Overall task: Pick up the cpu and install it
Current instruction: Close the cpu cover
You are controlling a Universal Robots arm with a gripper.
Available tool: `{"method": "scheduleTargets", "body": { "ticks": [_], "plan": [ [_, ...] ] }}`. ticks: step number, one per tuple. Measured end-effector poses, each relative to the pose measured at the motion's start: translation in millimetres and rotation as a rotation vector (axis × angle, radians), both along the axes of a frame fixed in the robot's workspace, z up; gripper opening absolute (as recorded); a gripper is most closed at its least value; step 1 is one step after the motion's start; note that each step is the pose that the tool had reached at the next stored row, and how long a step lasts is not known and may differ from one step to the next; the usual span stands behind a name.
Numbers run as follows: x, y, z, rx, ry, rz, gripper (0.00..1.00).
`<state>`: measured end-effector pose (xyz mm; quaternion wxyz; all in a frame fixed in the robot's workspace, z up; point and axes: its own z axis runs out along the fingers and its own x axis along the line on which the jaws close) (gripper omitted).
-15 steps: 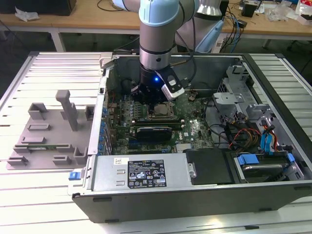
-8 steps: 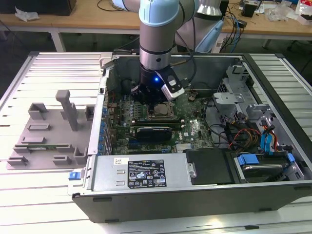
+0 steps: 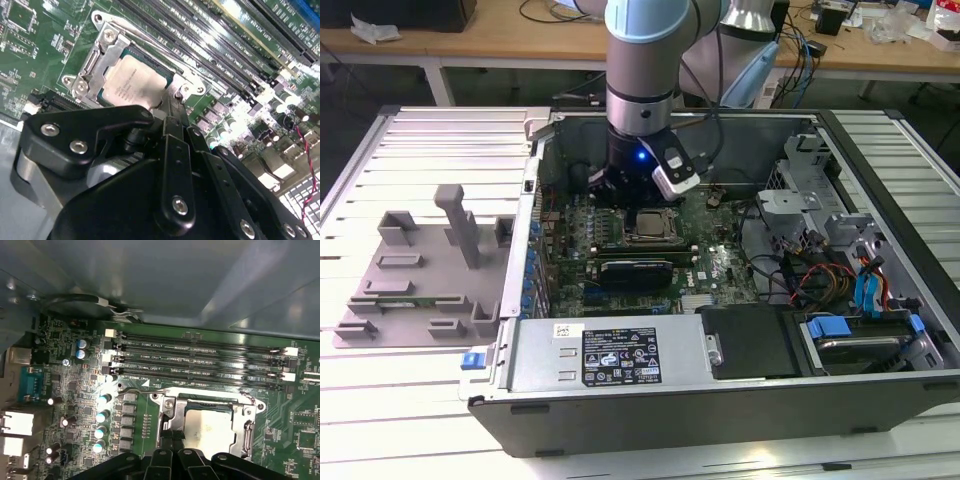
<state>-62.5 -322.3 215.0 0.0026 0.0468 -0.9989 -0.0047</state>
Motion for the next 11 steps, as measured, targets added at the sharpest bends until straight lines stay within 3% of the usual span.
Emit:
{"method": "scheduleTargets", "body": {
  "ticks": [2, 3, 7, 11],
  "plan": [
    [0.0, 0.2, -0.9, 0.0040, -0.0120, 0.002, 0.11],
    [-0.1, 0.7, -1.6, 0.0044, -0.0140, 0.002, 0.11],
    [-2.4, 4.8, -5.8, 0.0046, -0.0184, 0.002, 0.11],
    [-3.7, 4.9, -8.7, 0.0044, -0.0187, 0.002, 0.11]
  ]
}}
